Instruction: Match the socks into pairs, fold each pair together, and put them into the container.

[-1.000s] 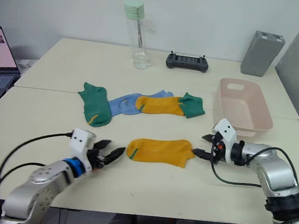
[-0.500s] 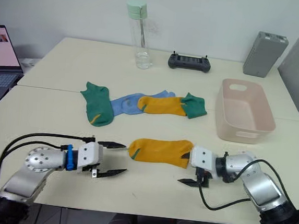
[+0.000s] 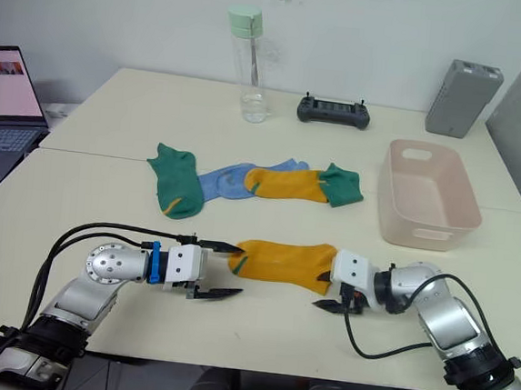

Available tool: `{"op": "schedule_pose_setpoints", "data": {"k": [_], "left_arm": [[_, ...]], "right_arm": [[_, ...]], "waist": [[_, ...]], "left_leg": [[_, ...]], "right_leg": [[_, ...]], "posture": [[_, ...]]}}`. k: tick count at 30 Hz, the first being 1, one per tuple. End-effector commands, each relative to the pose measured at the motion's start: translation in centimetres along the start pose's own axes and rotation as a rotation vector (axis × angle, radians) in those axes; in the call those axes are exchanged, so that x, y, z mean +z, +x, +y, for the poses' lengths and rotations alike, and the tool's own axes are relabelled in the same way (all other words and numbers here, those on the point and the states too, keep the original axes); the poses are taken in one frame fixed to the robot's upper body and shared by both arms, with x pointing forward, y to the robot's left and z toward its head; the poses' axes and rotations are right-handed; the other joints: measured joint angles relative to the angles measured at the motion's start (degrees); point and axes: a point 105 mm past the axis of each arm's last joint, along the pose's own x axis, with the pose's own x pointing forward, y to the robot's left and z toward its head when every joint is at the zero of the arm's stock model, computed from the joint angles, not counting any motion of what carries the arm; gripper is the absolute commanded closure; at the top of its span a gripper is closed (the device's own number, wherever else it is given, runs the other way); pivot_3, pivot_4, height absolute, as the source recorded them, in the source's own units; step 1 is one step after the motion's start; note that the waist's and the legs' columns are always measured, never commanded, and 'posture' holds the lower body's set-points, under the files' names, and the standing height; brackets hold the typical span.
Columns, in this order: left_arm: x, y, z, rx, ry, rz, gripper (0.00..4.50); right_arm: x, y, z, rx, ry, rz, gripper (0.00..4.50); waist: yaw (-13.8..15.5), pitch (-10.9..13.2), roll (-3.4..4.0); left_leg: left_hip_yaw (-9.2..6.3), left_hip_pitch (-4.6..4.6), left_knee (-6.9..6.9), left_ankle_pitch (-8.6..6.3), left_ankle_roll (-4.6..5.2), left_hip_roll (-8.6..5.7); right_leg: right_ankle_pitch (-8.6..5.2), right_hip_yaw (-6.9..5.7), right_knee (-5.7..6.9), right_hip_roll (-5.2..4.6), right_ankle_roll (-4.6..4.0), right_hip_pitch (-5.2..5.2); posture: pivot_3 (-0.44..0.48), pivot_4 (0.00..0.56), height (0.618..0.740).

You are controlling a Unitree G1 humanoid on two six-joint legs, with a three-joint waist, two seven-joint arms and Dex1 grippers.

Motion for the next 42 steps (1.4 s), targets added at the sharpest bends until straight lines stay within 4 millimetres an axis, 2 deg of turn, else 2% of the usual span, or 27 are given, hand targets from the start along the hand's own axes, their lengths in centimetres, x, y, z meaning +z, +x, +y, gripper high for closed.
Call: {"op": "schedule_pose_setpoints", "data": {"k": [1, 5, 10, 16, 19, 23, 27, 32, 35, 36, 39, 42], "left_arm": [[-1.7, 0.1, -0.6, -0.020, -0.037, 0.076, 1.67], [-1.8, 0.2, -0.4, -0.027, -0.030, 0.079, 2.86], [-1.6, 0.3, 0.0, -0.043, -0.035, 0.082, 4.43], [-0.2, 0.1, 1.1, -0.025, -0.025, 0.037, 4.47], [1.1, -0.6, 1.4, -0.017, -0.021, -0.002, 4.47], [3.6, -2.2, 1.6, -0.009, -0.184, -0.068, 4.47], [6.4, -4.4, -0.8, -0.151, -0.329, -0.079, 4.47], [8.8, -5.8, -2.8, -0.258, -0.410, -0.063, 4.47], [8.9, -5.2, -2.2, -0.181, -0.316, -0.087, 4.47], [8.8, -5.1, -2.2, -0.171, -0.307, -0.088, 4.47], [6.9, -4.6, -2.8, -0.159, -0.159, -0.035, 4.47], [5.1, -4.1, -2.9, -0.103, -0.086, -0.022, 3.88]], "right_arm": [[0.3, -0.6, -0.8, -0.036, -0.037, -0.007, 3.12], [0.3, -1.0, -1.6, -0.057, -0.046, -0.009, 4.48], [1.0, -1.4, -2.4, -0.060, -0.060, -0.028, 4.50], [2.4, -1.7, -2.7, -0.031, -0.068, -0.073, 4.50], [3.8, -2.0, -2.5, -0.015, -0.052, -0.117, 4.50], [5.7, -2.9, -0.7, 0.070, 0.050, -0.181, 4.50], [6.9, -3.8, 1.2, 0.152, 0.093, -0.199, 4.50], [8.0, -4.7, 3.6, 0.279, 0.166, -0.209, 4.50], [8.5, -4.7, 3.6, 0.287, 0.180, -0.220, 4.50], [8.6, -4.7, 3.6, 0.288, 0.183, -0.221, 4.50], [8.6, -4.6, 3.5, 0.287, 0.192, -0.219, 4.50], [8.5, -4.6, 3.6, 0.291, 0.201, -0.214, 4.50]], "waist": [[0.01, 0.00, 0.00], [0.02, 0.00, 0.00], [-0.06, 0.00, 0.01], [-0.11, 0.00, 0.01], [-0.12, 0.00, 0.00], [-0.38, 0.03, 0.01], [-0.77, 0.05, -0.01], [-1.03, 0.13, 0.03], [-1.01, 0.13, 0.02], [-1.01, 0.13, 0.02], [-1.01, 0.15, -0.01], [-0.98, 0.15, -0.01]], "left_leg": [[0.00, 0.02, 0.01, 0.00, 0.00, 0.01], [0.02, 0.05, 0.02, 0.00, 0.00, 0.02], [0.02, 0.05, 0.03, 0.00, 0.01, 0.02], [0.03, 0.04, 0.04, 0.02, 0.03, 0.02], [0.02, -0.01, 0.06, 0.03, 0.05, 0.04], [-0.01, -0.26, -0.06, 0.00, 0.03, 0.04], [-0.26, -0.29, -0.49, -0.02, 0.01, 0.04], [-0.40, -0.27, -0.56, -0.03, 0.01, 0.05], [-0.37, -0.16, -0.49, -0.03, 0.01, 0.05], [-0.35, -0.10, -0.45, -0.02, 0.01, 0.04], [-0.30, -0.09, -0.29, -0.01, 0.01, 0.04], [-0.15, -0.05, -0.25, -0.02, 0.01, 0.03]], "right_leg": [[0.00, -0.01, 0.00, 0.00, 0.00, -0.05], [0.01, -0.01, 0.00, -0.01, -0.01, -0.10], [0.07, -0.01, 0.01, -0.01, -0.07, -0.12], [0.14, 0.00, 0.04, -0.01, -0.01, -0.05], [0.16, -0.01, 0.07, 0.01, 0.02, 0.04], [0.23, -0.01, 0.08, 0.05, 0.04, -0.14], [0.03, -0.20, 0.05, 0.11, -0.08, -0.21], [-0.23, -0.36, 0.07, 0.13, -0.05, -0.19], [-0.32, -0.32, 0.06, 0.10, 0.09, -0.09], [-0.44, -0.28, 0.04, 0.10, -0.13, -0.04], [-0.43, -0.22, 0.03, 0.07, -0.16, -0.04], [-0.41, -0.13, 0.02, 0.00, -0.17, -0.08]], "posture": [[0.000, 0.150, 0.740], [0.000, 0.150, 0.740], [0.000, 0.150, 0.740], [0.000, 0.150, 0.740], [0.000, 0.150, 0.740], [0.000, 0.150, 0.740], [0.000, 0.150, 0.740], [0.000, 0.150, 0.740], [0.000, 0.150, 0.740], [0.000, 0.150, 0.740], [0.000, 0.150, 0.740], [0.000, 0.150, 0.740]]}}
